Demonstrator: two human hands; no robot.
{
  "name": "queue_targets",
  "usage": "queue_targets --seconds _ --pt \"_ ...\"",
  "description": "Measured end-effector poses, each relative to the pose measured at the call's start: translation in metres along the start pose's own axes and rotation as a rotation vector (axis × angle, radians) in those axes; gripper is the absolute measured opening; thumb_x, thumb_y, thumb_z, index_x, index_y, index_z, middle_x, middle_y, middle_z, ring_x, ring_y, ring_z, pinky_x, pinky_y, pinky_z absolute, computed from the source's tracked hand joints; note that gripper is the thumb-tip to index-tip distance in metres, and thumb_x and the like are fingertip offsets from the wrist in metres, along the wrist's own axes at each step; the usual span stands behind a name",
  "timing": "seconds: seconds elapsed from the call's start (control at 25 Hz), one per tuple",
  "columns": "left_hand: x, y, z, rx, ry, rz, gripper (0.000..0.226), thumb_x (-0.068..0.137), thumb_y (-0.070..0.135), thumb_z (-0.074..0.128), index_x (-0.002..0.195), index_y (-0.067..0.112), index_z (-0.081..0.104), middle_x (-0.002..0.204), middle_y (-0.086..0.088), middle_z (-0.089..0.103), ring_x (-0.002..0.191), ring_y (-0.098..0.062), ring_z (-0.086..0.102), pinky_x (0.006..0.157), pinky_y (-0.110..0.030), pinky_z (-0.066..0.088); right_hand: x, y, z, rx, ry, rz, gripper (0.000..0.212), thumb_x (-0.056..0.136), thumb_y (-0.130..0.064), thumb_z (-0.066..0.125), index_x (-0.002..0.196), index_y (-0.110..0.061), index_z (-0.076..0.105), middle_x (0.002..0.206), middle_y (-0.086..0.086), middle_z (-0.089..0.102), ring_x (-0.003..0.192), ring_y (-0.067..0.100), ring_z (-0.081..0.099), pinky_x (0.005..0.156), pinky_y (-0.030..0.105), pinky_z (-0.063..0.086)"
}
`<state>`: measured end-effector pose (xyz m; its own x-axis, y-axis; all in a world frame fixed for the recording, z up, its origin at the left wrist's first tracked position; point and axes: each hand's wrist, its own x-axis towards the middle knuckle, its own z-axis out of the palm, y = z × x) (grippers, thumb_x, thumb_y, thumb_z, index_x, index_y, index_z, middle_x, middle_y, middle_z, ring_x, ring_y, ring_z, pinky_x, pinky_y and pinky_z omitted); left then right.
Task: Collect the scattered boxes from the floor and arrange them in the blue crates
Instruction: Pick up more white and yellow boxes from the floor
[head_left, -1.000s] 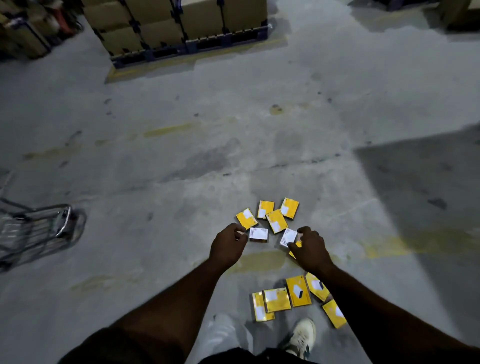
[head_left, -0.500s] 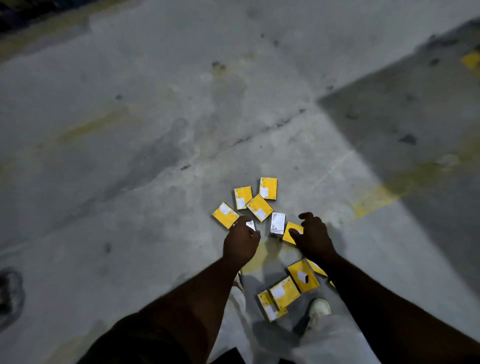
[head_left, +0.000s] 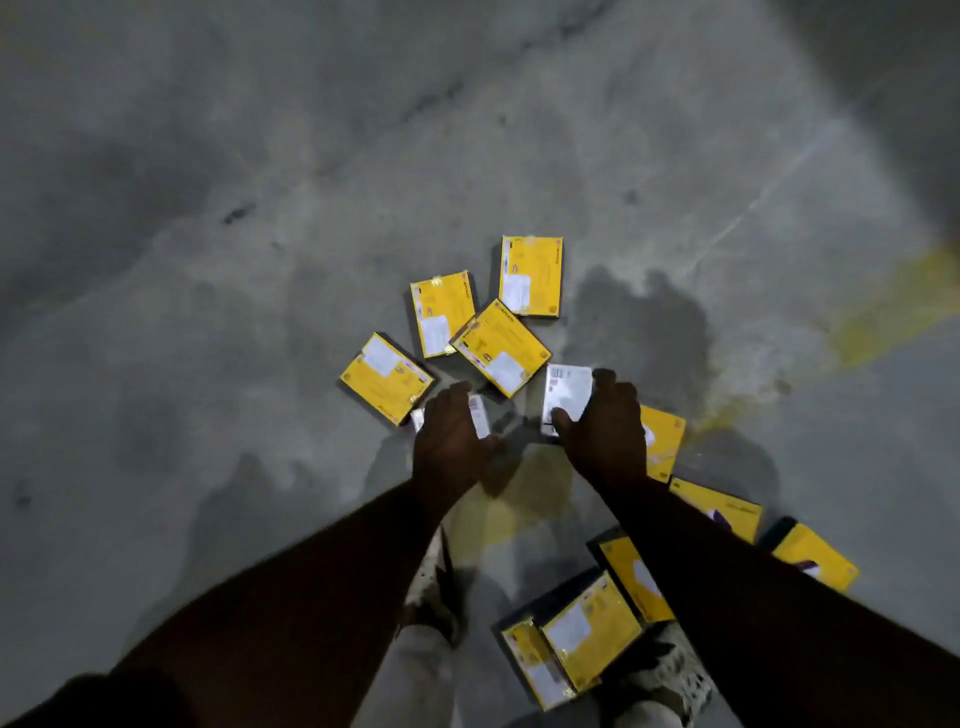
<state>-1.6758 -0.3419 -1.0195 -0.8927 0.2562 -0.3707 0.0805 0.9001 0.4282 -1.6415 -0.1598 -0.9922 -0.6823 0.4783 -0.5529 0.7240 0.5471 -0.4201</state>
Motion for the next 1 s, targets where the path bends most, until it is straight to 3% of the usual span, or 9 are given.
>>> queue_targets --seconds 0.16,0.28,0.4,0.48,0.56,0.72,0.8,0.88,1.0 --pt "0.038 -0.052 0.084 0.181 -0.041 0.179 0.085 0.057 0.035 0.078 0.124 -0.008 0.048 0.109 -0.029 0.064 0.101 -0.042 0.060 0.092 -0.040 0.040 0.060 0.040 0.082 -0.034 0.013 0.023 0.090 0.076 -0.038 0.075 0.147 -0.006 0.031 0.135 0.023 0.043 0.124 0.041 0.043 0.097 0.045 0.041" --pt "0.056 -0.073 0.104 0.313 -0.139 0.121 0.098 0.053 0.029 0.088 0.137 -0.002 0.046 0.122 -0.022 0.058 0.112 -0.040 0.055 0.098 -0.043 0.042 0.082 0.053 0.121 -0.125 0.061 0.003 0.111 0.068 -0.051 0.079 0.151 -0.008 0.021 0.141 0.025 0.038 0.126 0.042 0.042 0.101 0.045 0.040" --pt "0.059 -0.087 0.111 0.400 -0.071 0.170 0.078 0.059 0.026 0.083 0.128 0.003 0.057 0.107 -0.014 0.063 0.099 -0.035 0.061 0.087 -0.040 0.047 0.086 0.057 0.131 -0.116 0.090 0.009 0.116 0.067 -0.047 0.081 0.155 -0.012 0.014 0.142 0.025 0.036 0.126 0.041 0.040 0.101 0.047 0.040" --pt "0.056 -0.091 0.103 0.248 -0.057 0.109 0.070 0.065 0.048 0.078 0.120 0.008 0.063 0.104 -0.010 0.066 0.098 -0.030 0.063 0.085 -0.038 0.051 0.075 0.053 0.115 -0.021 0.100 0.020 0.116 0.065 -0.045 0.080 0.155 -0.010 0.015 0.138 0.022 0.039 0.124 0.040 0.040 0.100 0.047 0.038" --pt "0.047 -0.080 0.085 -0.064 -0.105 -0.109 0.070 0.062 0.062 0.072 0.112 0.015 0.063 0.102 -0.003 0.068 0.098 -0.023 0.064 0.083 -0.035 0.053 0.056 0.051 0.098 0.129 0.132 0.006 0.111 0.062 -0.048 0.070 0.152 -0.003 0.023 0.135 0.022 0.043 0.124 0.040 0.040 0.103 0.044 0.034" --pt "0.010 0.021 -0.025 -0.896 -0.252 -0.576 0.031 0.084 0.037 0.065 0.110 0.021 0.066 0.095 -0.003 0.070 0.078 -0.019 0.068 0.061 -0.026 0.052 -0.010 0.027 -0.015 0.481 0.206 0.044 0.088 0.071 -0.037 0.066 0.141 0.005 0.033 0.138 0.023 0.036 0.131 0.036 0.033 0.108 0.021 0.020" --pt "-0.013 0.077 -0.089 -1.065 -0.302 -0.615 0.036 0.087 0.037 0.061 0.110 0.011 0.071 0.096 -0.012 0.070 0.074 -0.023 0.067 0.063 -0.027 0.054 -0.050 0.003 -0.090 0.682 0.233 0.123 0.088 0.069 -0.037 0.068 0.142 -0.002 0.034 0.141 0.018 0.031 0.133 0.032 0.034 0.114 0.025 0.023" --pt "-0.035 0.136 -0.145 -1.143 -0.284 -0.566 0.038 0.090 0.038 0.060 0.110 0.009 0.072 0.092 -0.014 0.072 0.069 -0.023 0.068 0.060 -0.026 0.053 -0.088 -0.030 -0.149 0.827 0.235 0.119 0.084 0.064 -0.042 0.067 0.139 -0.013 0.041 0.139 0.011 0.036 0.128 0.028 0.043 0.113 0.043 0.035" --pt "-0.092 0.243 -0.250 -1.247 -0.256 -0.474 0.038 0.094 0.042 0.058 0.115 0.013 0.071 0.099 -0.011 0.076 0.080 -0.026 0.073 0.059 -0.027 0.055 -0.167 -0.089 -0.252 0.938 0.144 -0.073 0.069 0.065 -0.051 0.068 0.129 -0.031 0.051 0.135 -0.003 0.051 0.123 0.018 0.052 0.105 0.051 0.043"
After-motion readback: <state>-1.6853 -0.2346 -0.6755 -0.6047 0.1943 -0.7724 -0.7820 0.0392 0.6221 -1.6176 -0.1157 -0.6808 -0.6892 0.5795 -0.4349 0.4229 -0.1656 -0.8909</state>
